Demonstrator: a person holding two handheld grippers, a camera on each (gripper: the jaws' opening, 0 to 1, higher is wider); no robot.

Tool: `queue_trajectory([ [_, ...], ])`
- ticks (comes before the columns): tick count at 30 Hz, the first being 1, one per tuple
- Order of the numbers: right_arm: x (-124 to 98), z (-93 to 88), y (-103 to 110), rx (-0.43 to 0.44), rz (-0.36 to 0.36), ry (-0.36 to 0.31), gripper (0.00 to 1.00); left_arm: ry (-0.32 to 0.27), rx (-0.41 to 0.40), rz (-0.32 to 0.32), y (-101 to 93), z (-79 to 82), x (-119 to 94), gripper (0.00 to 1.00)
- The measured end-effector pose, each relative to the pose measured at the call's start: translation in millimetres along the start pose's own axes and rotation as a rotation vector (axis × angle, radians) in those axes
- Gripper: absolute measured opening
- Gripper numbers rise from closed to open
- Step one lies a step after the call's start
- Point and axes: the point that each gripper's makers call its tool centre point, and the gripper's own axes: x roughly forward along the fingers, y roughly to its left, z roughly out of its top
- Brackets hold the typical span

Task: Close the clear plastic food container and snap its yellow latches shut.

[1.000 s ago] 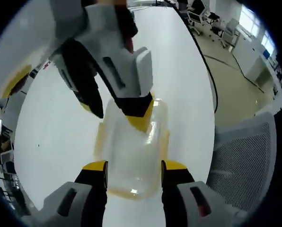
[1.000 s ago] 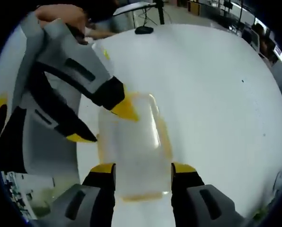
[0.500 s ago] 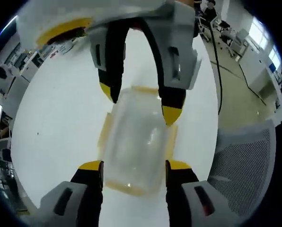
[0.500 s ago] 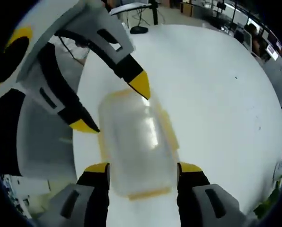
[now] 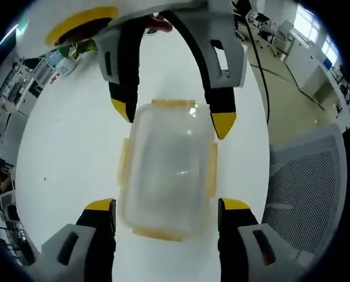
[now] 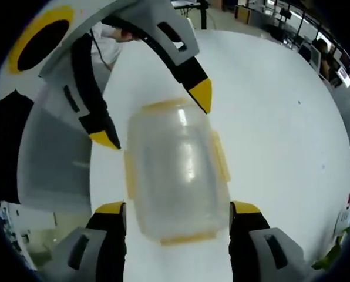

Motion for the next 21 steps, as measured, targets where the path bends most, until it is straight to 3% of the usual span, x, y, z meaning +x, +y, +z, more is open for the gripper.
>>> queue_trajectory([
  [4, 1, -2.5, 2, -0.05, -0.01, 0.014, 0.74, 0.007, 0.034, -0.018, -4.8, -2.7, 1, 0.73],
  [6, 4, -5.1, 0, -0.068, -0.022, 0.028, 0.78, 0.024, 0.105, -0.012, -4.5, -4.2, 5, 0.73],
  [11, 13, -13.0, -1, -0.119, -0.032, 0.067, 0.79, 0.015, 0.102, -0.015, -4.4, -0.5, 10, 0.73],
  [21, 13, -9.2, -6, -0.11, -0.061, 0.031, 0.76, 0.02, 0.105, -0.001, -0.7, -2.0, 16, 0.73],
])
